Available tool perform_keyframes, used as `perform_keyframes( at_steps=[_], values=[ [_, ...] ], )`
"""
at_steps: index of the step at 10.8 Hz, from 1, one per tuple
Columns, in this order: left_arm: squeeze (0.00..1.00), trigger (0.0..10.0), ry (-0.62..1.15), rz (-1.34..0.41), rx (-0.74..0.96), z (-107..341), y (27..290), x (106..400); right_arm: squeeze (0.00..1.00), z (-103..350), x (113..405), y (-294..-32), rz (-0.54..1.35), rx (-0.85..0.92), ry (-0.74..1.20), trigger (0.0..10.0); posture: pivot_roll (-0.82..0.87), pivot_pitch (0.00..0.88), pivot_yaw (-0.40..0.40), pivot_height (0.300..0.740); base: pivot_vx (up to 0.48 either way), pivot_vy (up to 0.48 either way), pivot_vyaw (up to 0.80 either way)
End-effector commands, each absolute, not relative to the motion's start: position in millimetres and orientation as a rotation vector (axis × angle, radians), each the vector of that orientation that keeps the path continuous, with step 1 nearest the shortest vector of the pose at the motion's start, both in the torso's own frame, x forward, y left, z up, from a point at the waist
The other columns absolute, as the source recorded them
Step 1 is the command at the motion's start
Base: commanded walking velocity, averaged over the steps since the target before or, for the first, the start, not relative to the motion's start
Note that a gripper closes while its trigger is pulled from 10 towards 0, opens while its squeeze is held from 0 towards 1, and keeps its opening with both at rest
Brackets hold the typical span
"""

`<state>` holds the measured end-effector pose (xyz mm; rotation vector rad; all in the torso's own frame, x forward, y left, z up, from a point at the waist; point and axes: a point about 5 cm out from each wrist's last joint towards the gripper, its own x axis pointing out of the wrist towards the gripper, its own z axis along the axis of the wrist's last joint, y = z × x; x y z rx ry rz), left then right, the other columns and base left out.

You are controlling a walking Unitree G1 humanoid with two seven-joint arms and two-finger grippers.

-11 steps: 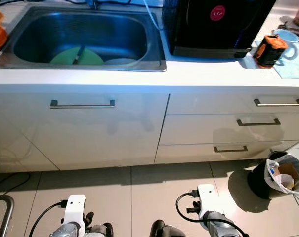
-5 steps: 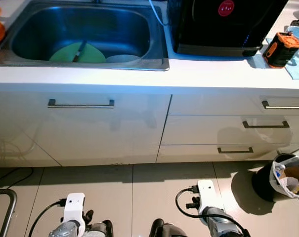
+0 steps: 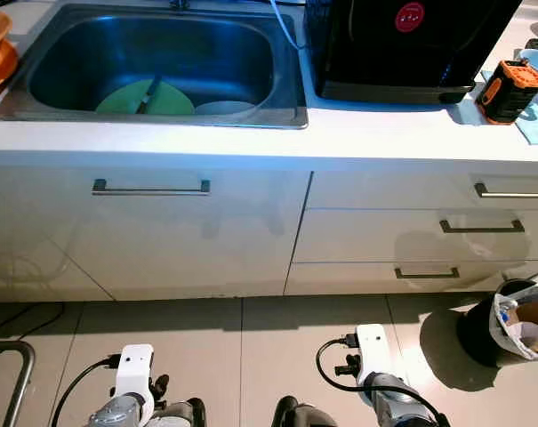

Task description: Kitchen organization

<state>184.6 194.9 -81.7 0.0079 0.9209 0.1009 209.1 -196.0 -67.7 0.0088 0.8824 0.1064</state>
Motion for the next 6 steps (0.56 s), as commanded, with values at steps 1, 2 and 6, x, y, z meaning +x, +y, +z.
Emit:
perform_keyframes(
  at_steps=[1,2,6],
  values=[
    [0.0,10.0,0.955,0.094,0.015,-85.7,193.9,177.4,0.0,-70.1,204.9,-197.9,0.084,0.026,0.901,10.0,0.03,0.107,-0.049,0.74,0.0,0.0,0.0],
    [0.0,10.0,0.958,0.094,0.015,-85.8,193.4,177.3,0.0,-70.3,204.6,-198.1,0.073,0.032,0.9,10.0,0.03,0.093,-0.047,0.74,0.0,0.0,0.0],
    [0.0,10.0,0.941,0.07,0.022,-81.8,186.4,188.1,0.0,-69.2,206.0,-199.0,0.074,0.02,0.891,10.0,0.02,0.039,-0.042,0.74,0.0,0.0,0.0]
  ],
)
